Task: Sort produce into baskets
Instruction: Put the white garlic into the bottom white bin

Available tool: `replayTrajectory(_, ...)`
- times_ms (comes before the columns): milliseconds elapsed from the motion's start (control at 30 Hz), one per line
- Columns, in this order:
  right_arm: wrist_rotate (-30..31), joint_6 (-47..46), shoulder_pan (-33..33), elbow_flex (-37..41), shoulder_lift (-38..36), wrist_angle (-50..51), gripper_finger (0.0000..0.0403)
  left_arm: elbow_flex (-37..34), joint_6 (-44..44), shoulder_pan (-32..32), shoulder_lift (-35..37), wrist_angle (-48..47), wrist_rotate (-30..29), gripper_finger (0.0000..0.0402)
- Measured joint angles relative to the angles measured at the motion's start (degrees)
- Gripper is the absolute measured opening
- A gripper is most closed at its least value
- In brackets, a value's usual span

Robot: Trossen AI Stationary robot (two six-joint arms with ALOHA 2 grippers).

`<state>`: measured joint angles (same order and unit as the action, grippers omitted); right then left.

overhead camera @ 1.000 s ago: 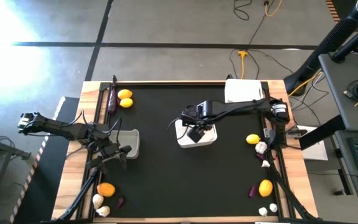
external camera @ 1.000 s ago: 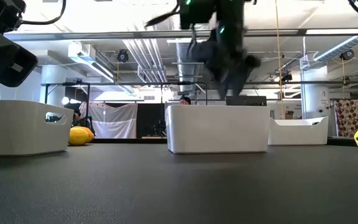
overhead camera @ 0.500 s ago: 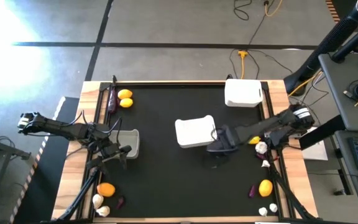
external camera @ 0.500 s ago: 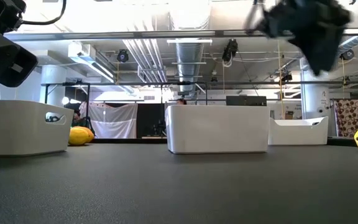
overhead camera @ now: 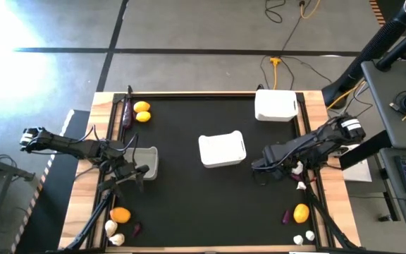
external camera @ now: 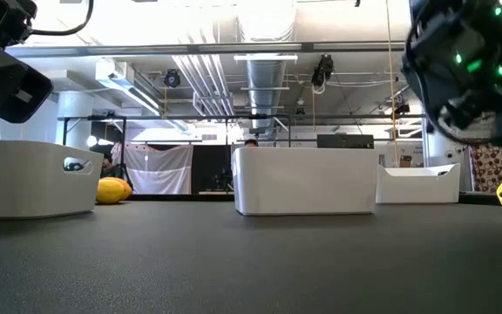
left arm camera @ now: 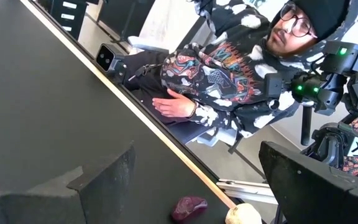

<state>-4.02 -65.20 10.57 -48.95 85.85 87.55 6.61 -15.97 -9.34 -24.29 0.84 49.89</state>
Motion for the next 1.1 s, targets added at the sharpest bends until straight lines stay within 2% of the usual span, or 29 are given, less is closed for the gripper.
replayTrajectory(167, -1.52, 0.71, -0.29, 3.72, 0.12, -6.86, 0.0302, 0.01, -0.01, 0.01, 0.0, 0.0, 0.0, 0.0327)
replayTrajectory(333, -0.49, 0.4, -0.49, 3.72, 1.15, -6.65, 0.0272, 0.0, -0.02, 0.0, 0.0, 0.0, 0.0, 0.0327)
replayTrajectory(700, 0.43, -0.82, -0.49, 3.66, 1.32, -10.83, 0.0178, 0.0, -0.01, 0.02, 0.0, 0.0, 0.0, 0.0327)
replayTrajectory(1100, -5.18, -2.28, -0.49, 3.63, 1.32, -10.55, 0.009, 0.0, 0.0, 0.0, 0.0, 0.01, 0.0, 0.0327)
